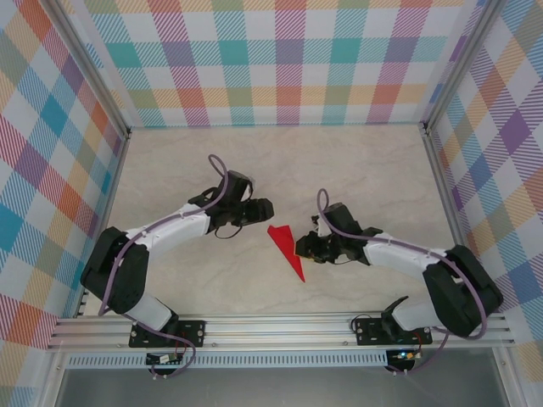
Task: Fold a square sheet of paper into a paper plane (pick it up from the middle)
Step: Fold the wing for the fifth time at the center of the table.
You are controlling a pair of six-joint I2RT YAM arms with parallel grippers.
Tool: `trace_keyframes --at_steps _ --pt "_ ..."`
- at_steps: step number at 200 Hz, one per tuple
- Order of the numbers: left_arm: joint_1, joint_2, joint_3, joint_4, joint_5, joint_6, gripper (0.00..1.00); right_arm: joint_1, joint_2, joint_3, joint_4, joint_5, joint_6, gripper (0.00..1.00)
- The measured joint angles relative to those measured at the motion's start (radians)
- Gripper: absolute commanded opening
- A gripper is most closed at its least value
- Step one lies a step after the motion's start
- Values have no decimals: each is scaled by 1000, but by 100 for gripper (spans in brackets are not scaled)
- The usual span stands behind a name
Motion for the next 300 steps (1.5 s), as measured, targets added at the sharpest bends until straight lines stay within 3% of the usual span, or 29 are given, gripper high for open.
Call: trace_keyframes --at_steps 35,41,77,105,148,202,300 --pt "-180 96 137 -197 -167 -82 70 -163 -80 -22 -71 47 -35 36" --pt "-209 131 175 -223 -191 -94 76 -172 -84 -29 -80 50 -40 36" --pt "-299 312 337 -344 -284 -147 77 -181 -79 -49 -99 18 -67 39" --pt "-304 344 352 -424 -328 -175 75 -181 -50 -49 -76 -29 -83 41" --pt "-304 339 343 -454 -348 -204 52 -179 8 -49 -25 -101 -89 45" --pt "-304 271 281 -452 -355 -222 39 -126 64 -20 -16 -137 -132 51" --pt "-302 240 212 -446 -356 -222 34 -36 220 81 -19 -113 -184 53"
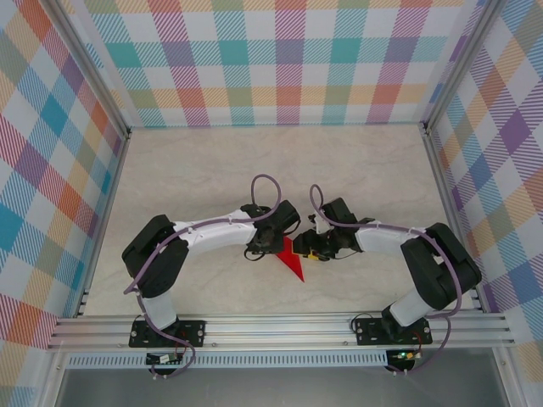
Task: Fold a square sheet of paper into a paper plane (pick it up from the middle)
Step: Fold the wing for the fifth time at the center of the table, then move a paper plane to the center of the table.
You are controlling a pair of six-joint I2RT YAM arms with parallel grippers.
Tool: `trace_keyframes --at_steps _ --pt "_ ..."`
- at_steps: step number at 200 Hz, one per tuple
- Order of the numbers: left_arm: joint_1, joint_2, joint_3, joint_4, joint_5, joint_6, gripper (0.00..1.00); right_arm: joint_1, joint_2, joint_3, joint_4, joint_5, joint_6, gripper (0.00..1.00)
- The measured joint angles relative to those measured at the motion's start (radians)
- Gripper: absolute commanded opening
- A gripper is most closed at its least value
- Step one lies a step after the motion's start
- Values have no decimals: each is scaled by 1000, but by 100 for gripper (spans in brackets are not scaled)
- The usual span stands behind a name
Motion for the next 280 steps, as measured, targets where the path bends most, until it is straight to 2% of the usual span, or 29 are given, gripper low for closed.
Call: trace_keyframes --at_steps 64,152,174,188,212,239,263,280 --pt "0 -2 -13 3 0 0 34 49 29 18 6 -6 -11 47" --pt "0 -6 -13 8 0 3 34 112 -13 19 -11 41 -54 48" --pt "0 -6 -13 9 0 3 33 125 11 33 -26 66 -63 42" --pt "0 -8 -15 11 0 3 33 136 32 49 -42 89 -72 33" --pt "0 -13 -25 24 0 4 32 151 56 72 -63 127 -82 29" --pt "0 -34 -50 35 0 3 31 171 82 111 -108 185 -87 14" --pt "0 -120 -108 62 -7 0 35 195 84 147 -159 243 -89 7" --pt "0 -217 -146 71 -36 -11 43 208 69 175 -209 317 -83 7"
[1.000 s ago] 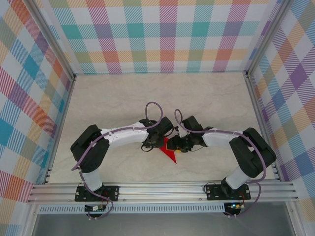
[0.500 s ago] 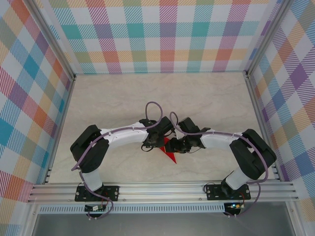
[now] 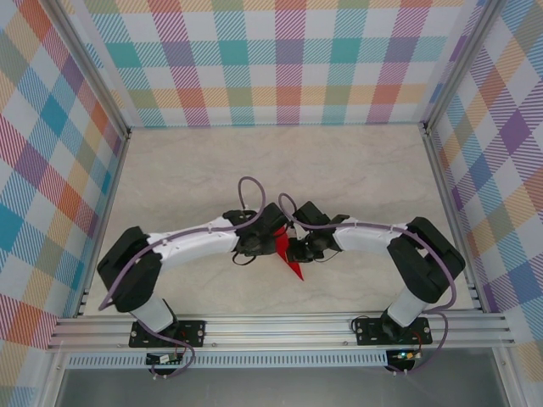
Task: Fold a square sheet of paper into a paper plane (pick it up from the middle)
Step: Move a paper plane to the center of the table.
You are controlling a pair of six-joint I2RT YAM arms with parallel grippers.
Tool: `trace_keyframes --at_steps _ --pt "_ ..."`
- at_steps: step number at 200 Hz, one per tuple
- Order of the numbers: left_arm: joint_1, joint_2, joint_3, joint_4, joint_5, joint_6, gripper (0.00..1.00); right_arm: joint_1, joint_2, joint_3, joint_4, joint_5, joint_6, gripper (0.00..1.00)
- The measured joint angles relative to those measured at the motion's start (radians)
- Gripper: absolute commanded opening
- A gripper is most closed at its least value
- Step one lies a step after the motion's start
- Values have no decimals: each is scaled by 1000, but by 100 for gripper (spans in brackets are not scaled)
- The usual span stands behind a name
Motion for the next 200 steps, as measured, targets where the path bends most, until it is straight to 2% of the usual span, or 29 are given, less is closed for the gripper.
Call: trace_keyframes --at_steps 41,75,126,168,200 --pt "48 -299 -107 11 -111 -26 49 8 -29 138 -133 238 51 8" --pt "172 -449 -235 3 -139 -35 51 6 114 307 -182 355 93 8" --pt "275 -566 -324 -20 -137 -9 53 6 308 414 -245 406 122 15" --pt "335 -594 -355 -20 -129 23 53 7 334 455 -275 406 137 18" --pt "375 -595 -359 -18 -130 69 59 7 334 479 -320 410 132 29"
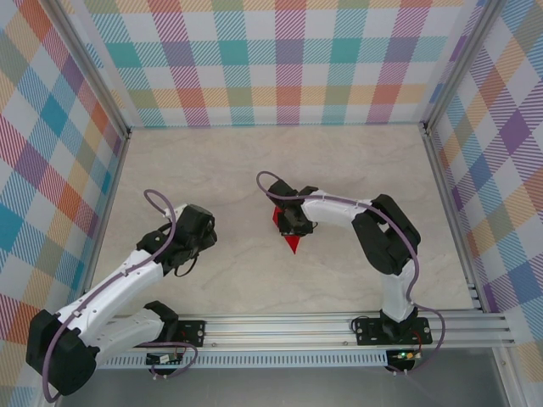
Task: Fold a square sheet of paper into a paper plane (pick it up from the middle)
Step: Move a paper plane to the center of the table, then reset both arms
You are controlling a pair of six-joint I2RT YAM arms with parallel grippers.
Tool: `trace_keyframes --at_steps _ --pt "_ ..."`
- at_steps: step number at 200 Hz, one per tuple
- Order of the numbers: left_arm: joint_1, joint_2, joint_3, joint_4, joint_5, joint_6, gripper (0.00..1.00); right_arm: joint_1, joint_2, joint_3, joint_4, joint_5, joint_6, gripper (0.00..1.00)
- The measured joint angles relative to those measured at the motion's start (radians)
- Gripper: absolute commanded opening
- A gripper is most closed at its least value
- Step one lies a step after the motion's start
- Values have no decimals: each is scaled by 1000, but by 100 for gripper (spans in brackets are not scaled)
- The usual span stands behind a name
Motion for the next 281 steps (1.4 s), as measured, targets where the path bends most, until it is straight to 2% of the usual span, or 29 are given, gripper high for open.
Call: trace_keyframes --at_steps 13,21,35,53,82,95,107,119,129,149,175,206,246,281 --pt "26 -3 -7 7 -2 29 61 0 -19 6 -29 13 -8 38" --pt "48 -5 -12 11 -2 47 63 0 -46 7 -46 21 -22 48" --pt "93 -8 -20 26 -10 86 69 0 -123 8 -67 33 -43 52" --pt "152 -10 -24 56 -23 149 74 -5 -266 9 -74 63 -74 65" --pt "256 -5 -24 125 -65 250 78 -42 -527 -33 -51 183 -121 76" --pt "296 7 -36 180 -95 285 80 -112 -649 -125 -11 240 -146 81" --pt "319 30 -67 257 -138 328 82 -220 -749 -240 40 277 -189 87" --pt "325 62 -103 334 -174 383 82 -330 -821 -374 117 320 -250 99" --pt "326 90 -133 403 -195 432 83 -397 -850 -480 179 342 -316 100" --pt "328 138 -195 575 -198 529 83 -506 -830 -614 273 332 -389 100" --pt "330 216 -236 770 -161 638 86 -611 -715 -698 465 302 -469 100" --pt "335 354 -263 1016 -67 724 88 -650 -612 -801 771 225 -536 100" --pt "355 473 -281 1240 60 803 89 -701 -559 -886 1112 27 -620 100" --pt "407 556 -319 1425 169 819 91 -729 -463 -905 1315 -91 -652 100"
